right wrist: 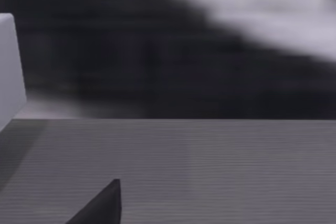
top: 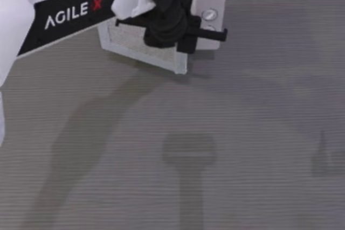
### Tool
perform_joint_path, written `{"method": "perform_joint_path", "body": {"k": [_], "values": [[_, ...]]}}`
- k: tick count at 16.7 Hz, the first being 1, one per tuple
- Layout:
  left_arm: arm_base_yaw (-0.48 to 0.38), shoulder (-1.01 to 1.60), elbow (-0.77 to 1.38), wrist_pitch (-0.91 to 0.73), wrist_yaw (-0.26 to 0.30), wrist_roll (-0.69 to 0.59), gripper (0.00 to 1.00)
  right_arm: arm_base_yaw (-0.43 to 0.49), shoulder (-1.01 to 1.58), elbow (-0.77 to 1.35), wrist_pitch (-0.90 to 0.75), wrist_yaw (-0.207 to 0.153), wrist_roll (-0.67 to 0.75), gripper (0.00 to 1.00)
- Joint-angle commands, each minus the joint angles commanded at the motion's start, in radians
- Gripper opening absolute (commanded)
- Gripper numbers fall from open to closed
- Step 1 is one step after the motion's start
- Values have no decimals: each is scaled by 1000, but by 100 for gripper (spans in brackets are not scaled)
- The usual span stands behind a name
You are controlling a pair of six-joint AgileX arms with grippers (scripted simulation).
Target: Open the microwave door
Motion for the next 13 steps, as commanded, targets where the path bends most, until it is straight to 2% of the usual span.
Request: {"method": "perform_joint_path", "body": {"k": [6,13], "values": [[-6,1,-5,2,8,-1,0,0,0,0,0,0,0,100],[22,-85,-131,58,62,111,0,0,0,0,0,0,0,100]]}}
